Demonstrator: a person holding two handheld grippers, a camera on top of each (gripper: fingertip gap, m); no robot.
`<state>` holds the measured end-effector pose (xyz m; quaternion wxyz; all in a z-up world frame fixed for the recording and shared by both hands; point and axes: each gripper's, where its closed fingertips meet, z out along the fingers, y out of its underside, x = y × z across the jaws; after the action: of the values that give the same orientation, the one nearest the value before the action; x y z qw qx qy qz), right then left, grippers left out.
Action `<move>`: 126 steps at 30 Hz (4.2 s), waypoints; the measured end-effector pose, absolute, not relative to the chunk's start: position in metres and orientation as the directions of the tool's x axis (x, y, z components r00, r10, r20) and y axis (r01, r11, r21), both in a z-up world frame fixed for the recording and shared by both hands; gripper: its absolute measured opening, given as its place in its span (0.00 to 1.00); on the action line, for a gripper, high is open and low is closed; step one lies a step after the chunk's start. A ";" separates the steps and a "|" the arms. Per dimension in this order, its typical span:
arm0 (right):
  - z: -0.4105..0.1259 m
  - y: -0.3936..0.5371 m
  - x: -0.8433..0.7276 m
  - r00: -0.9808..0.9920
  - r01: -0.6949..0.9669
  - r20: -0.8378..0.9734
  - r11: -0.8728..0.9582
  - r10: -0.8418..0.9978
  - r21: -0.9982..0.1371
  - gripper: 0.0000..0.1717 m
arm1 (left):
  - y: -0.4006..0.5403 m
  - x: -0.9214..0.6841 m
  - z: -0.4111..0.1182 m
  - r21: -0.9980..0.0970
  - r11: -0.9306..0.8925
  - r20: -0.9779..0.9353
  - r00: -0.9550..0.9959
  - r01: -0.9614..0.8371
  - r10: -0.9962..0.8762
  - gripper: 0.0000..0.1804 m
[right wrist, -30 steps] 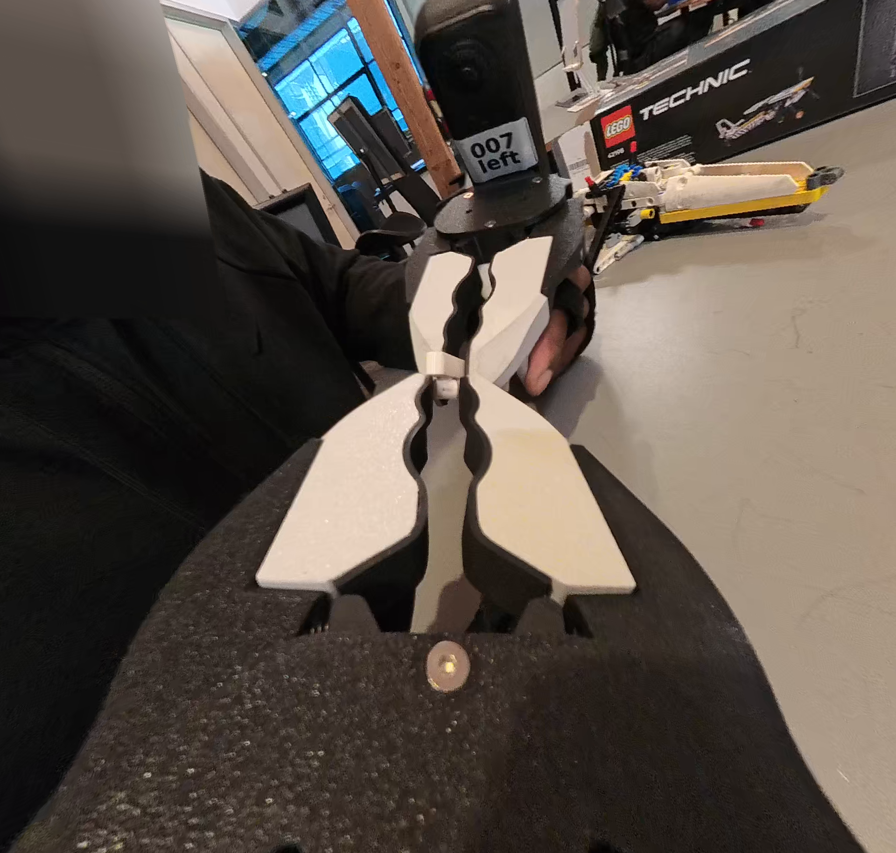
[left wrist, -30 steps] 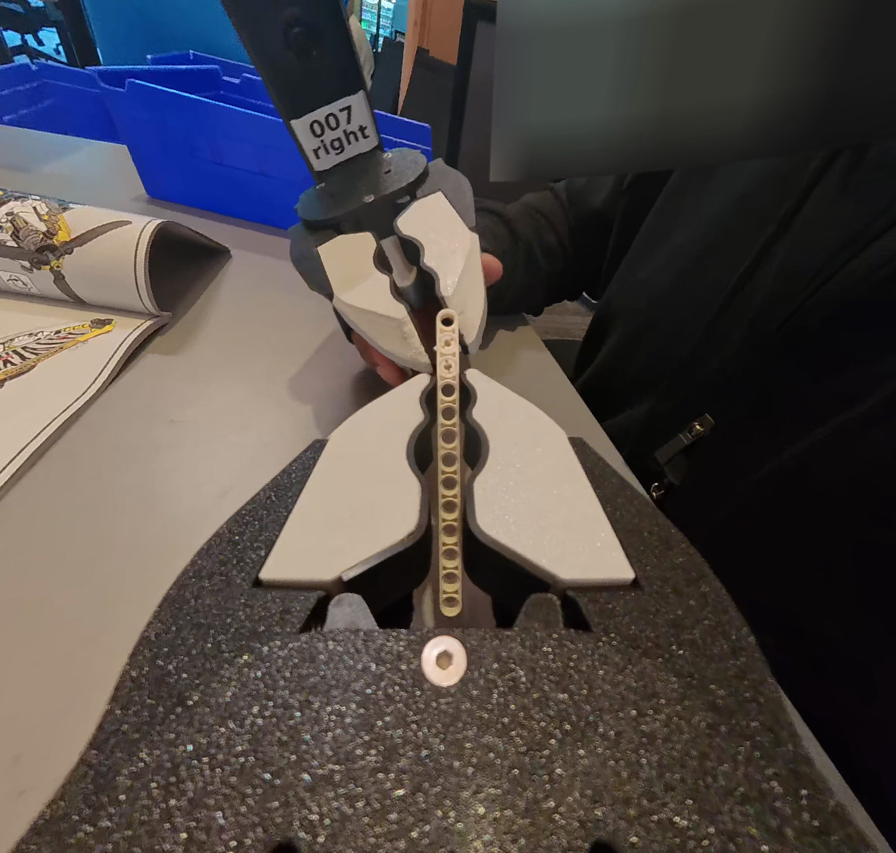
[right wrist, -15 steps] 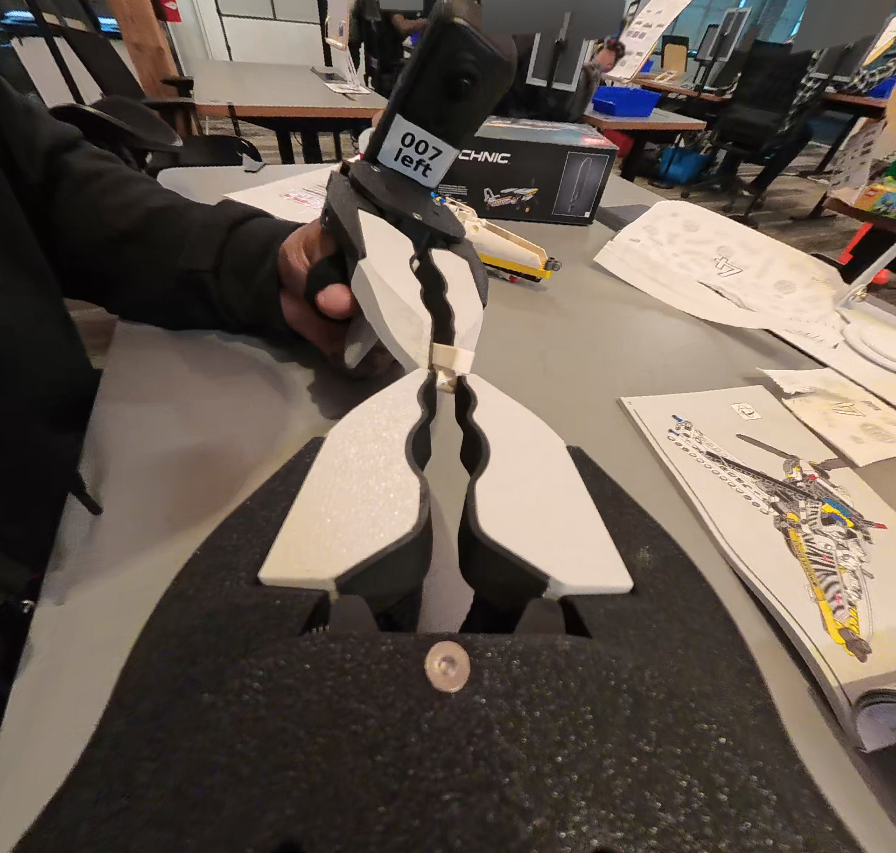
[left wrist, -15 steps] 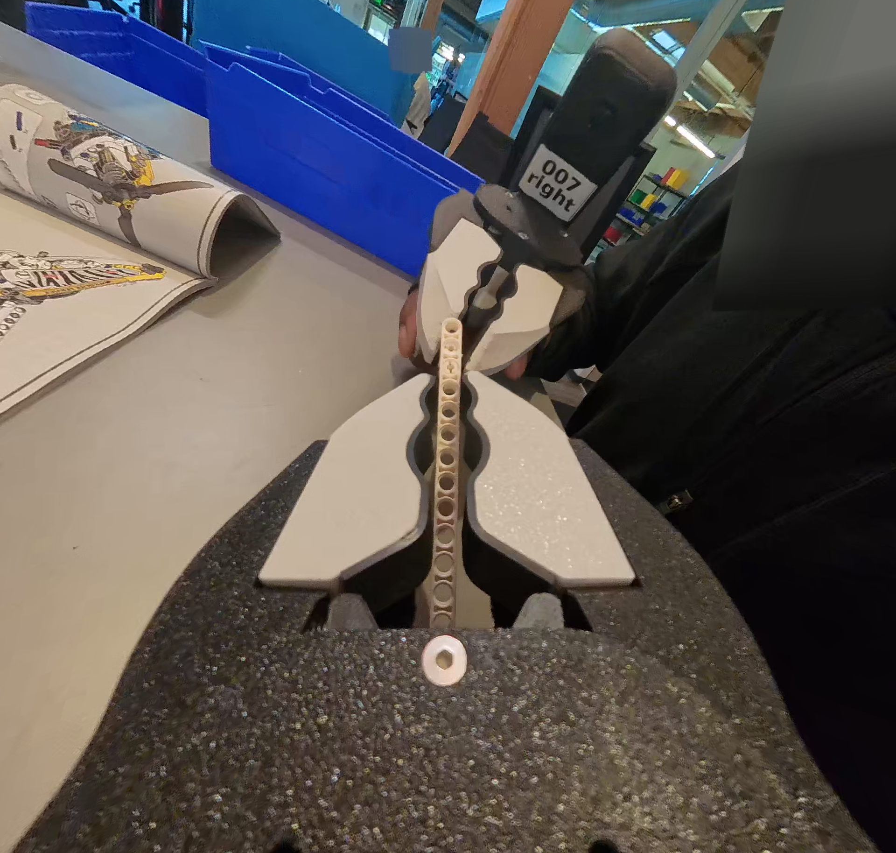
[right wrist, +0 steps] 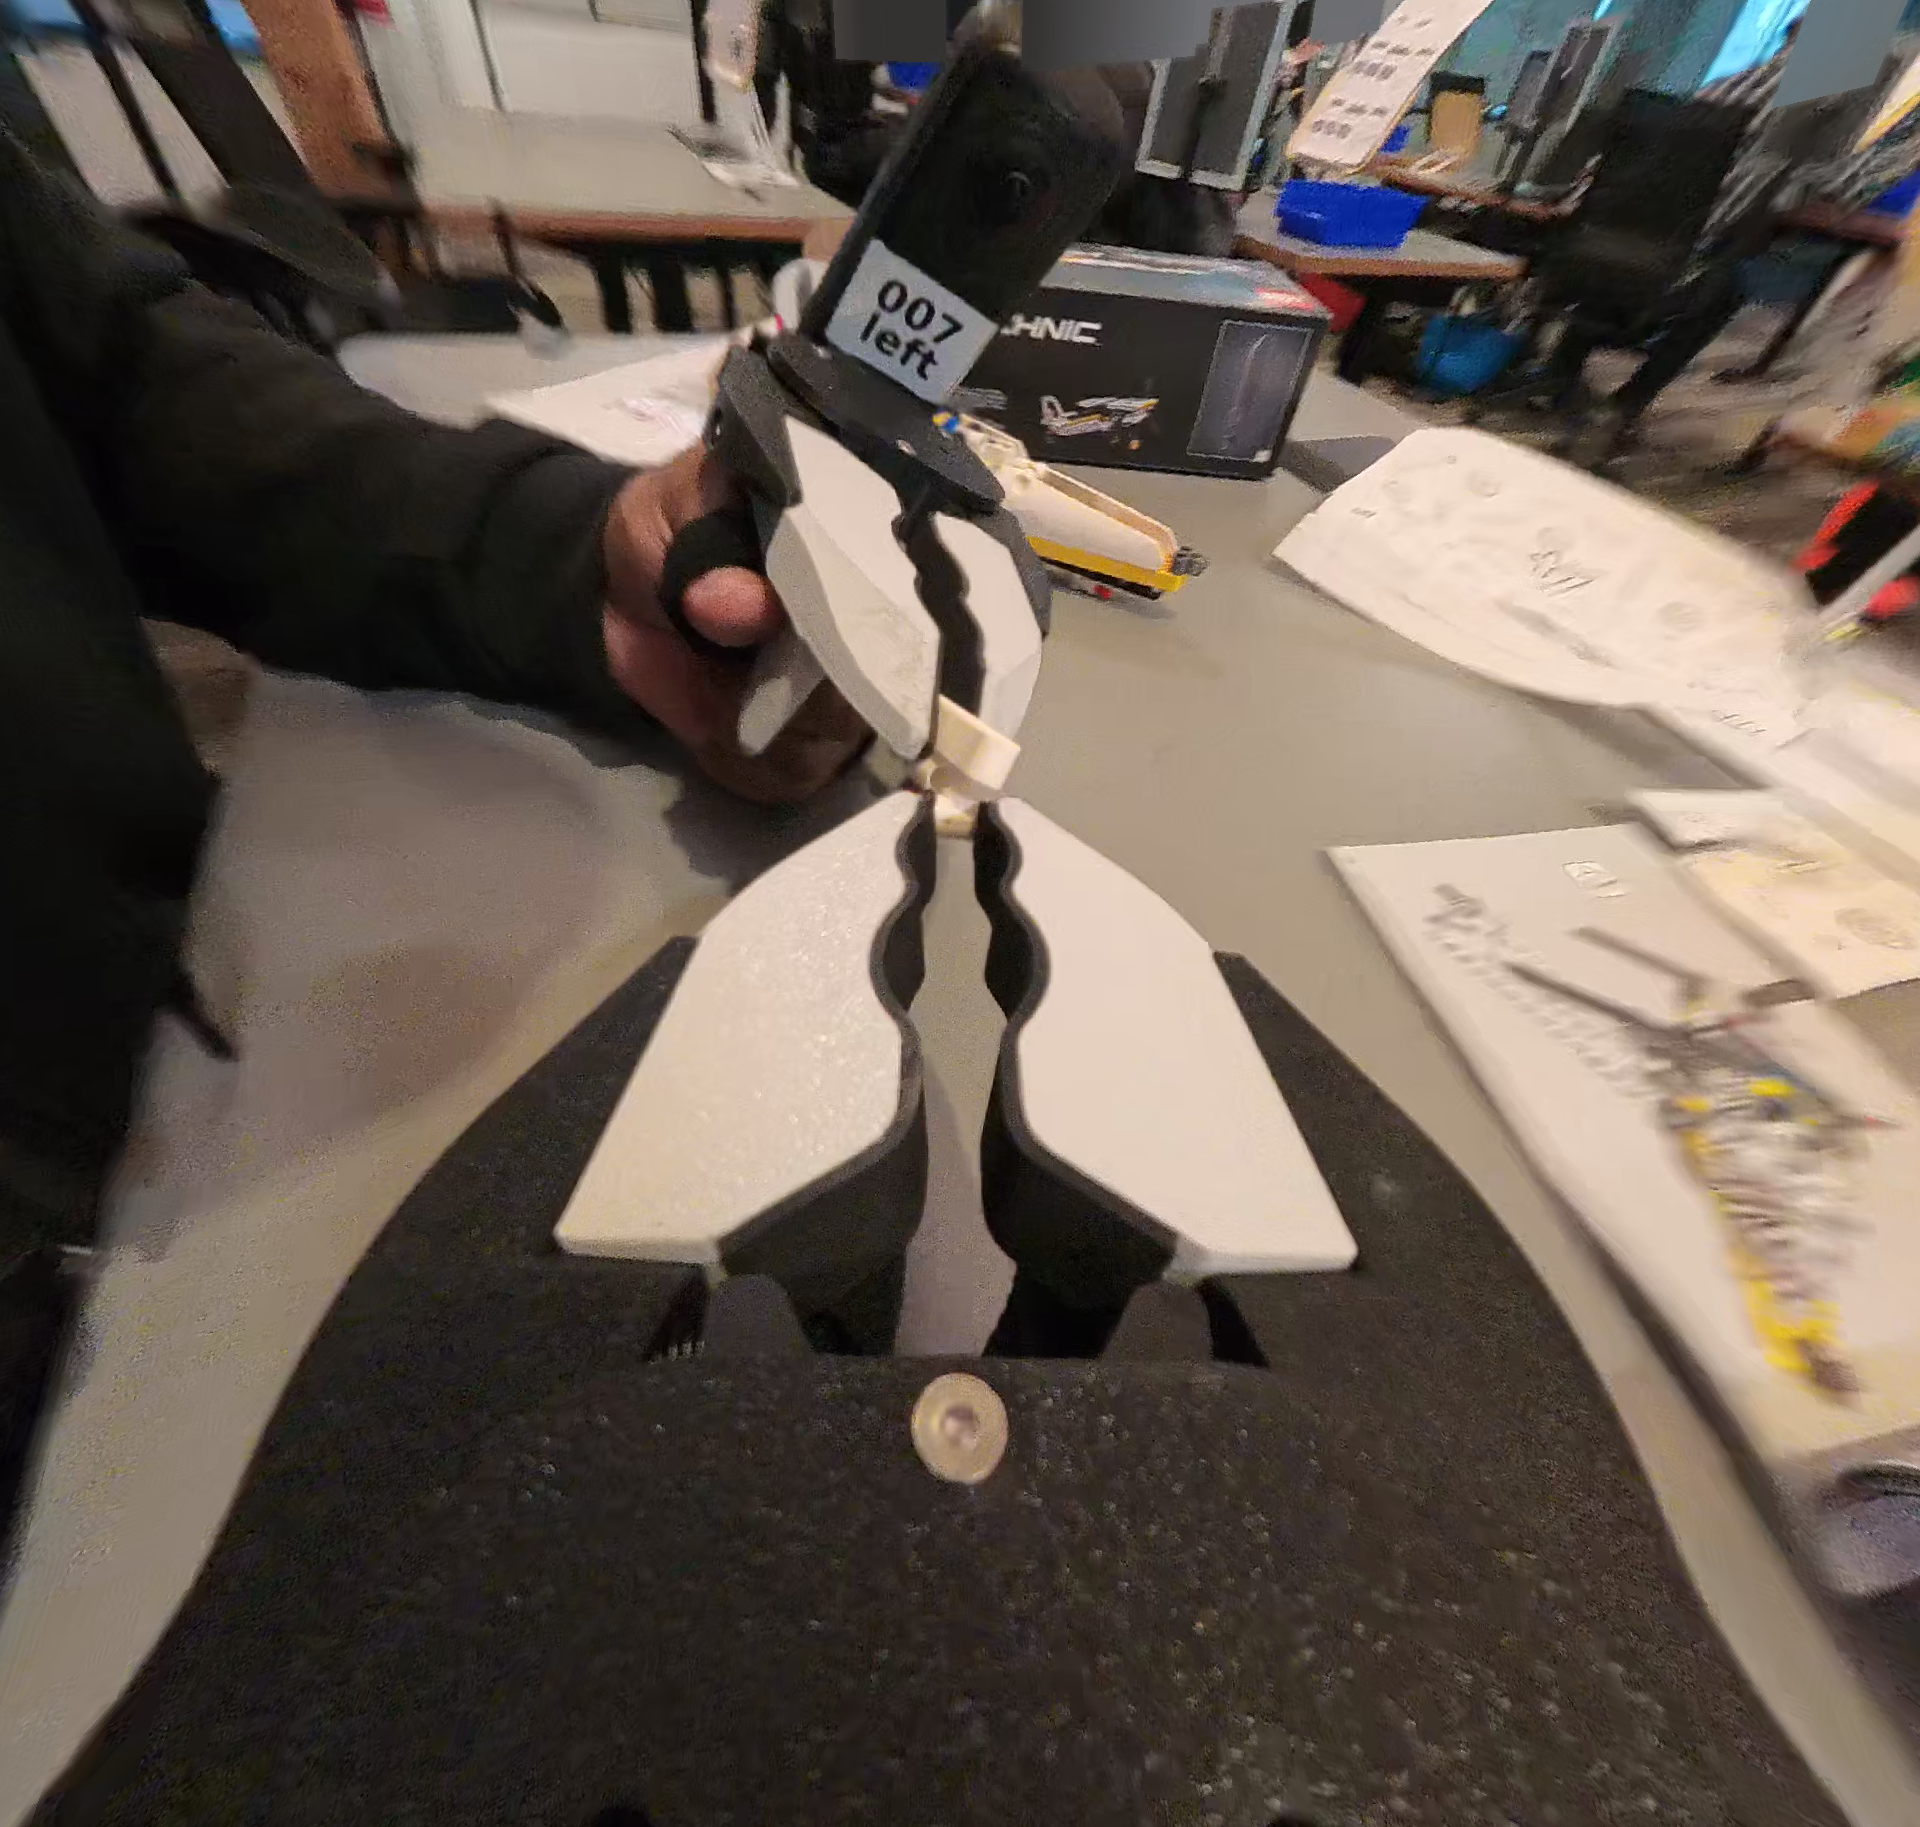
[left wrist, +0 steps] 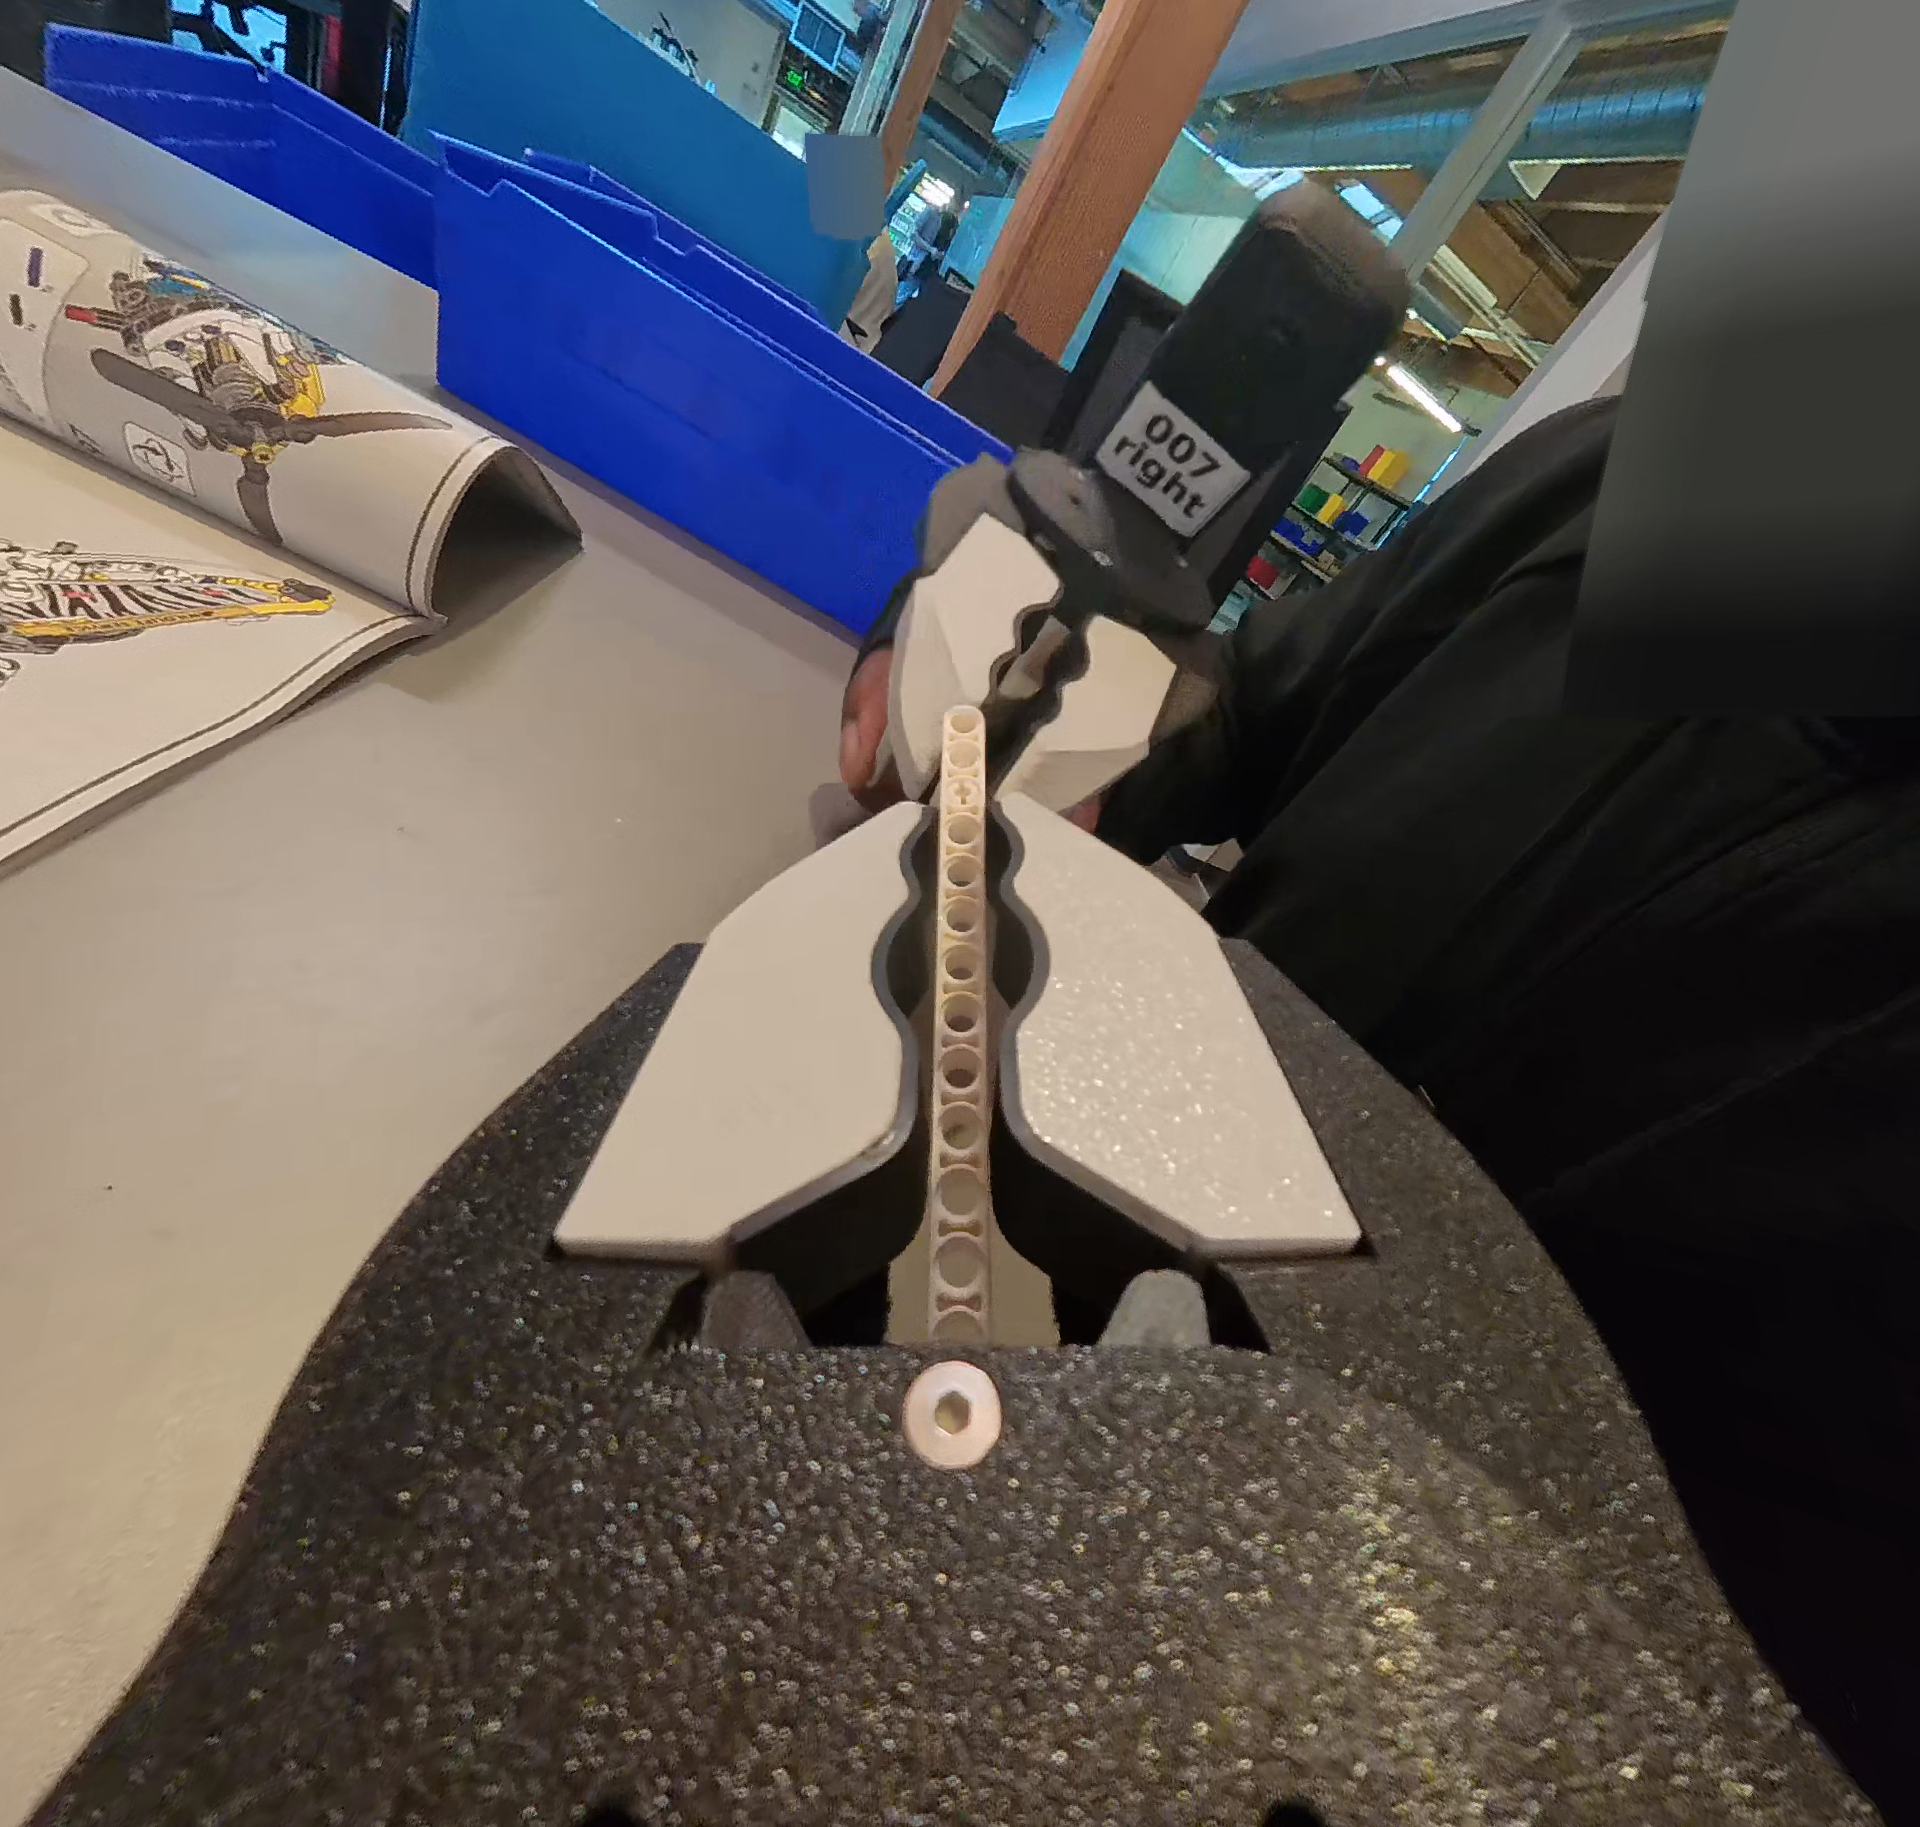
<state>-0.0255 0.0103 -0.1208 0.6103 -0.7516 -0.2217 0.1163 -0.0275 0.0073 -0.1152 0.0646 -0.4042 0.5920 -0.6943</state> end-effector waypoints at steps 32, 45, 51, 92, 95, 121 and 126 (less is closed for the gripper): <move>-0.072 -0.183 0.202 0.835 0.128 0.448 -0.681 -0.318 -0.721 0.17 | 0.010 -0.015 -0.116 -0.830 -0.400 0.557 -0.563 -0.388 -0.610 0.05; -0.093 0.011 -0.017 0.897 0.113 -0.025 -0.284 0.442 -0.952 0.14 | 0.007 -0.026 -0.093 -0.682 -0.587 0.693 -0.642 -0.437 -0.327 0.05; -0.090 0.014 -0.028 0.764 -0.098 -0.288 -0.338 0.578 -0.936 0.06 | 0.001 -0.029 -0.094 -0.700 -0.556 0.678 -0.659 -0.447 -0.324 0.05; -0.100 0.012 -0.020 0.794 0.451 0.361 -0.075 0.489 -0.890 0.04 | -0.003 -0.029 -0.100 -0.702 -0.511 0.697 -0.626 -0.496 -0.351 0.05; -0.099 0.015 -0.015 0.696 0.685 0.642 -0.030 0.322 -0.728 0.04 | 0.002 -0.027 -0.100 -0.677 -0.543 0.718 -0.606 -0.496 -0.342 0.05; -0.089 -0.240 0.254 0.812 -0.083 0.224 -0.487 -0.539 -0.869 0.08 | -0.032 -0.004 -0.107 -0.902 -0.274 0.431 -0.639 -0.335 -0.637 0.05; -0.121 -0.263 0.278 0.808 -0.196 0.172 -0.531 -0.564 -0.824 0.17 | -0.085 0.057 -0.067 -0.935 -0.224 0.356 -0.709 -0.276 -0.609 0.05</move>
<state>0.2775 -0.2633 -0.1210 0.4292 -0.8483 0.2239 -0.2145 0.0565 -0.0854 -0.0665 0.1198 -0.3620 0.6114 -0.6934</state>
